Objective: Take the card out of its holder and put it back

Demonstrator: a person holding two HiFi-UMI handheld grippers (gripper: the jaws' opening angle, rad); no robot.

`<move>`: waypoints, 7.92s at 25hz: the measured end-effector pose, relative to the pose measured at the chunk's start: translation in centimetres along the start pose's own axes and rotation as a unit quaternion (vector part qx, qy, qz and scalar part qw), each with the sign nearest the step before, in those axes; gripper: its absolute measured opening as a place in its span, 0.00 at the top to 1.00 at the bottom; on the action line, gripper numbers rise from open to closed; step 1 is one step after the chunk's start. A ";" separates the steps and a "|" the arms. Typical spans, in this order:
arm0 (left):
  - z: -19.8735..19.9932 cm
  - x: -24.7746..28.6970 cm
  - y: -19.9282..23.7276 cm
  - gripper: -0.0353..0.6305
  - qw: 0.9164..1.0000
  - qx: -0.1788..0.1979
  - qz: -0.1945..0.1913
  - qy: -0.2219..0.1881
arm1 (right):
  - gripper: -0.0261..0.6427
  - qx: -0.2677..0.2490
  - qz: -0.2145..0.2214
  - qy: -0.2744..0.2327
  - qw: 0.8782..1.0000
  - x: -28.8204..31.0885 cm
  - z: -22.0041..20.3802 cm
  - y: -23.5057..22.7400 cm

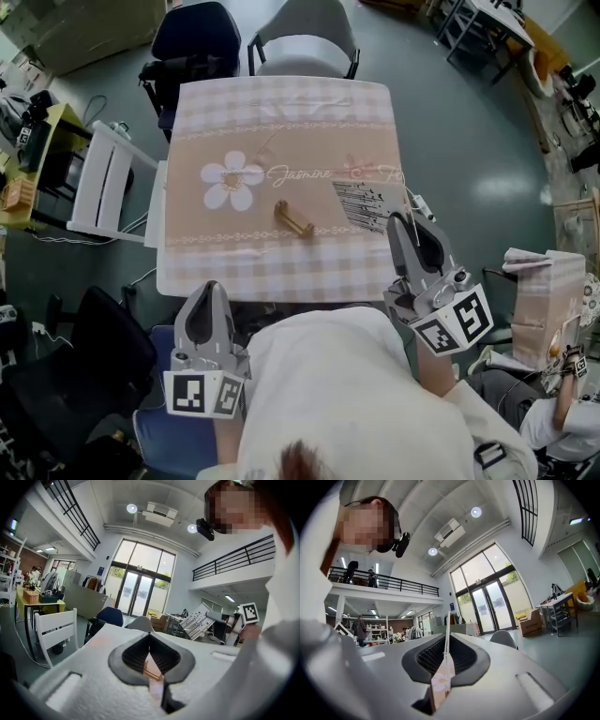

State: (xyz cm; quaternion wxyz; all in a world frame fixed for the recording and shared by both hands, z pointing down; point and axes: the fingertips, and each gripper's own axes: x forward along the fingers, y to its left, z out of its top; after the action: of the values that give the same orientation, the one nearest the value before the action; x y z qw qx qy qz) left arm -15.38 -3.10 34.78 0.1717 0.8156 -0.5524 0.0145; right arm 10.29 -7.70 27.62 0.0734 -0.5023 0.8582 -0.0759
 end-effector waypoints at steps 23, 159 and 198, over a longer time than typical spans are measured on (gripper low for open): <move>0.9 0.2 -1.2 0.95 1.000 0.004 -0.030 -0.002 | 0.94 0.047 -0.013 0.056 0.997 -2.9 -4.9 1.1; 0.6 3.5 0.6 0.95 0.996 -0.048 -0.077 -0.010 | 0.94 0.042 -0.028 0.097 0.994 0.1 -7.0 2.6; 1.2 1.5 3.1 0.95 0.999 -0.047 -0.024 -0.009 | 0.94 -0.044 0.075 0.194 0.977 9.8 -16.9 0.9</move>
State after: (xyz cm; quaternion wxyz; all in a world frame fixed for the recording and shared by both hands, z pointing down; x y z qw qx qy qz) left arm -17.82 -5.82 34.77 0.2056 0.8196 -0.5343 -0.0230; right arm 1.35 -14.86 43.50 -0.1107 -0.4152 0.8938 -0.1285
